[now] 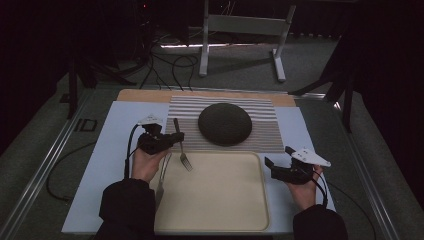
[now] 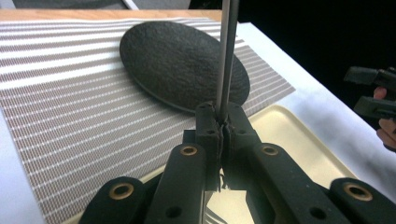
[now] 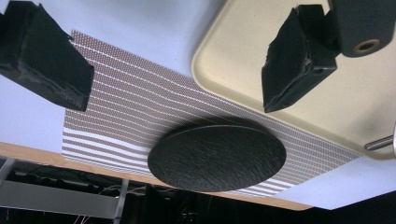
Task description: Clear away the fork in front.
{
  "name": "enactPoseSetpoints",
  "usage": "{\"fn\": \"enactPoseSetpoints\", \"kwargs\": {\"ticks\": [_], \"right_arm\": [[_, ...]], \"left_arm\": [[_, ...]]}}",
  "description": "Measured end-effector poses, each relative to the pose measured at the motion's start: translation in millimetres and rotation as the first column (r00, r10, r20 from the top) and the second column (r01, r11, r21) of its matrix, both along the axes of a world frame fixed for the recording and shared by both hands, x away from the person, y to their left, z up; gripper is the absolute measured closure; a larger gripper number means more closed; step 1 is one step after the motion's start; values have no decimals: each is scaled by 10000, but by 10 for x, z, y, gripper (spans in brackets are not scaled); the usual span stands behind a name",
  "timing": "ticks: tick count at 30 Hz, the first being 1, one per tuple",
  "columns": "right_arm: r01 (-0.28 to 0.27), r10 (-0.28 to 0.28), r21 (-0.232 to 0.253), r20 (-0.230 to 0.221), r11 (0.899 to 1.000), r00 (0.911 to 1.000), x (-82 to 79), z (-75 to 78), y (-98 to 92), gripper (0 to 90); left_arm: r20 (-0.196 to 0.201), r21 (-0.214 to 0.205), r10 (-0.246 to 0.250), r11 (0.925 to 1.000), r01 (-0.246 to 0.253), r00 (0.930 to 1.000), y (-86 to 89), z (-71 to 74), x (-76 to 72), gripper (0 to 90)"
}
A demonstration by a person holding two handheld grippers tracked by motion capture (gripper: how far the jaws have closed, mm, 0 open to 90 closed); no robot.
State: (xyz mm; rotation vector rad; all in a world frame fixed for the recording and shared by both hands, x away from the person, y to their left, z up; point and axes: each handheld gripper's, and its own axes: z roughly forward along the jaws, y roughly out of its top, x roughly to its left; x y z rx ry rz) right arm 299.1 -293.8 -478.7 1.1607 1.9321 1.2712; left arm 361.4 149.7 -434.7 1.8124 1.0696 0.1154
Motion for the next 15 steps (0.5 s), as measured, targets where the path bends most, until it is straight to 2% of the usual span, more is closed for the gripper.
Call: {"fn": "enactPoseSetpoints", "kwargs": {"ticks": [7, 9, 10, 12, 13, 15], "right_arm": [[26, -26, -94, -48, 10000, 10000, 7, -14, 4, 94], [39, -40, -101, -54, 9999, 10000, 7, -14, 6, 94], [39, -40, -101, -54, 9999, 10000, 7, -14, 6, 94], [59, -60, -127, -82, 9999, 9999, 10, -19, 9, 94], [59, -60, -127, -82, 9999, 9999, 10, -19, 9, 94], [58, -60, -162, -101, 9999, 9999, 16, -25, 11, 94]], "left_arm": [[-388, -35, -20, 10000, 18, 9992, 58, -99, -42, 874], [-669, -71, -249, 9997, 245, 9974, 68, -128, -41, 874], [-669, -71, -249, 9997, 245, 9974, 68, -128, -41, 874], [-993, 55, -419, 9991, 427, 9942, 67, -170, -44, 874], [-993, 55, -419, 9991, 427, 9942, 67, -170, -44, 874], [-1214, -138, -444, 9990, 430, 9916, 93, -203, -35, 874]]}}
